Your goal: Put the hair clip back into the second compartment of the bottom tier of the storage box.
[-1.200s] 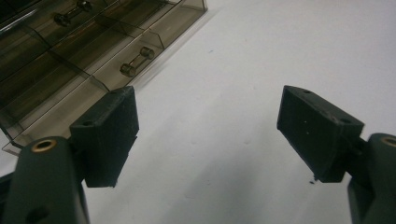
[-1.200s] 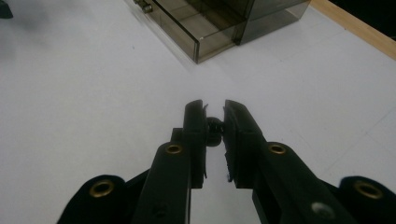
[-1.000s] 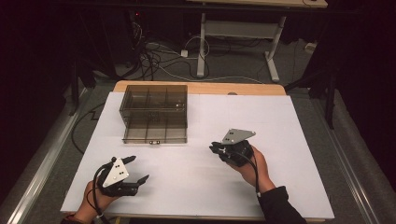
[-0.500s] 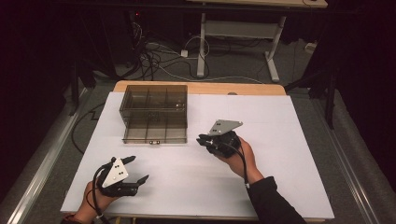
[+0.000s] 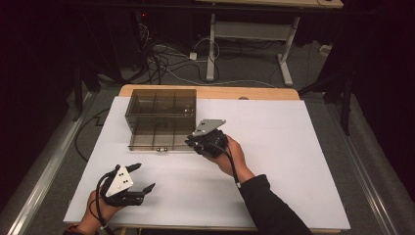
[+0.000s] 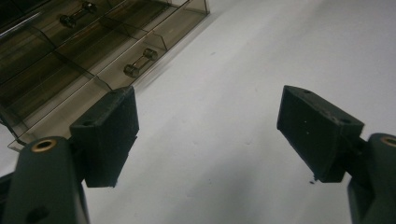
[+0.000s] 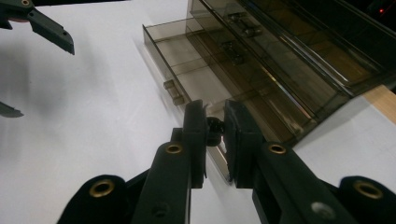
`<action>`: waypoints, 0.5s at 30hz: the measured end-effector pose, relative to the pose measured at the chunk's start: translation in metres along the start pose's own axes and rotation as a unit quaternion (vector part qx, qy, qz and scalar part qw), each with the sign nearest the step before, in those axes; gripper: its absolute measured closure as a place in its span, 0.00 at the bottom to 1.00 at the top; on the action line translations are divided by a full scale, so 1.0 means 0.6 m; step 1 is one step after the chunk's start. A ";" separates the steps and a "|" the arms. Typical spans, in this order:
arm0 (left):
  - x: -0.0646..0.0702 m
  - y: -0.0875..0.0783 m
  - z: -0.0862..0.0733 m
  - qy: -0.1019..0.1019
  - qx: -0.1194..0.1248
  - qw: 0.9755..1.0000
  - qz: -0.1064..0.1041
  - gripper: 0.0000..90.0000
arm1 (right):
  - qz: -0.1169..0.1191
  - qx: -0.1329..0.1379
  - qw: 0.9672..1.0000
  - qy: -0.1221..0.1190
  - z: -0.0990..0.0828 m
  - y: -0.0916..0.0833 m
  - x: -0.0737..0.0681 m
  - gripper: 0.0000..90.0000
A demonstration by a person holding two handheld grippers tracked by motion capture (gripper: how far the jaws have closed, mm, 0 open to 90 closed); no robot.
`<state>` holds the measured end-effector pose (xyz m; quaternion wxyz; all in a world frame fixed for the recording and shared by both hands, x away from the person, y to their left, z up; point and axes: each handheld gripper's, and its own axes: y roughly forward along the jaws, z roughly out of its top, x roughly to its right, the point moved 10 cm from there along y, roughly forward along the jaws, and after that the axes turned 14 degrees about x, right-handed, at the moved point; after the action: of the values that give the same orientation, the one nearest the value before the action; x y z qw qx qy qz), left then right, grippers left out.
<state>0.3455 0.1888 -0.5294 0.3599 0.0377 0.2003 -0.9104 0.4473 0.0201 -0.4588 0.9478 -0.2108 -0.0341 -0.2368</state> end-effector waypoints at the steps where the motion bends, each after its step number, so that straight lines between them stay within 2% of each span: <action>1: 0.000 -0.001 0.000 0.000 0.000 1.000 0.000 0.22 | 0.002 -0.001 1.000 0.000 0.000 0.007 -0.001 0.89; 15: -0.002 -0.009 -0.002 -0.003 0.003 1.000 0.007 0.22 | 0.008 -0.006 1.000 0.003 0.008 0.081 -0.008 0.89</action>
<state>0.3429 0.1937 -0.5284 0.3667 0.0370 0.1960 -0.9087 0.4659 0.0633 -0.4738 0.9484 -0.2161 -0.0277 -0.2302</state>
